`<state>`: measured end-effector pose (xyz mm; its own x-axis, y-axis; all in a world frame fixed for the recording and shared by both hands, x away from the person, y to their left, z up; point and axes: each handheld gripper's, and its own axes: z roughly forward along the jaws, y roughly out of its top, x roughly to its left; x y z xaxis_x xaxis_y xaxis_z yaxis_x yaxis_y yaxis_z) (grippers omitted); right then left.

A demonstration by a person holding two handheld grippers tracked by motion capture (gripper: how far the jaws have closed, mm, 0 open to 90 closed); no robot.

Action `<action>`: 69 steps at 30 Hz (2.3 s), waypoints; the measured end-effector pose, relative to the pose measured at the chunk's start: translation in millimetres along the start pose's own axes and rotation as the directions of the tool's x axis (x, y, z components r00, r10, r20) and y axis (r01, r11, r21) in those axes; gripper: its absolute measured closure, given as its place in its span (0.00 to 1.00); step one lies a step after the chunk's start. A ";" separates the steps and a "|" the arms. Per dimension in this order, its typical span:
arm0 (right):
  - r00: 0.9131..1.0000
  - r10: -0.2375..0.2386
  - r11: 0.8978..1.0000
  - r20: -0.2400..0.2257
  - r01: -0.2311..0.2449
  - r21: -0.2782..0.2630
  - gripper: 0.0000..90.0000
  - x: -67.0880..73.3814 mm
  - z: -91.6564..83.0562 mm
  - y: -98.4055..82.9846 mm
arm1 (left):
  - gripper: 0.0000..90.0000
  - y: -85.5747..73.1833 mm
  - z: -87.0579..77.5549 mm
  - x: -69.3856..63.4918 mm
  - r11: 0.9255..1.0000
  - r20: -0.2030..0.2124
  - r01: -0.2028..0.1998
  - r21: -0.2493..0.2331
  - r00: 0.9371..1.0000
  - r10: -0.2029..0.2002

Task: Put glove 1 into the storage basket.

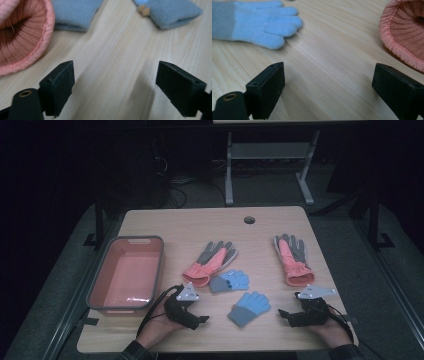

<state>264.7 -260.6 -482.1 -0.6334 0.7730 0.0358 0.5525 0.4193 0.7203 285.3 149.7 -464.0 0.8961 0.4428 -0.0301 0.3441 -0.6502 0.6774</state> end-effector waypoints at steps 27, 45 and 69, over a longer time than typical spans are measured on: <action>1.000 0.000 1.000 0.000 0.000 0.001 0.12 -0.3 0.1 0.1 | 0.61 67.6 11.4 8.9 1.000 0.001 -0.008 -0.008 1.000 0.008; 1.000 0.000 1.000 0.000 0.000 0.001 0.12 -0.3 0.1 0.1 | 0.74 99.8 48.1 41.4 0.999 -0.018 0.005 0.053 1.000 -0.004; 1.000 0.000 1.000 0.000 0.000 0.000 0.12 -0.3 0.2 0.1 | 0.97 101.1 74.5 41.1 0.987 -0.013 -0.013 0.161 1.000 0.015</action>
<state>265.0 -260.7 -482.1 -0.6333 0.7730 0.0361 0.5528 0.4193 0.7202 377.8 56.2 -451.6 0.8975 0.4410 -0.0104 0.3733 -0.7467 0.5505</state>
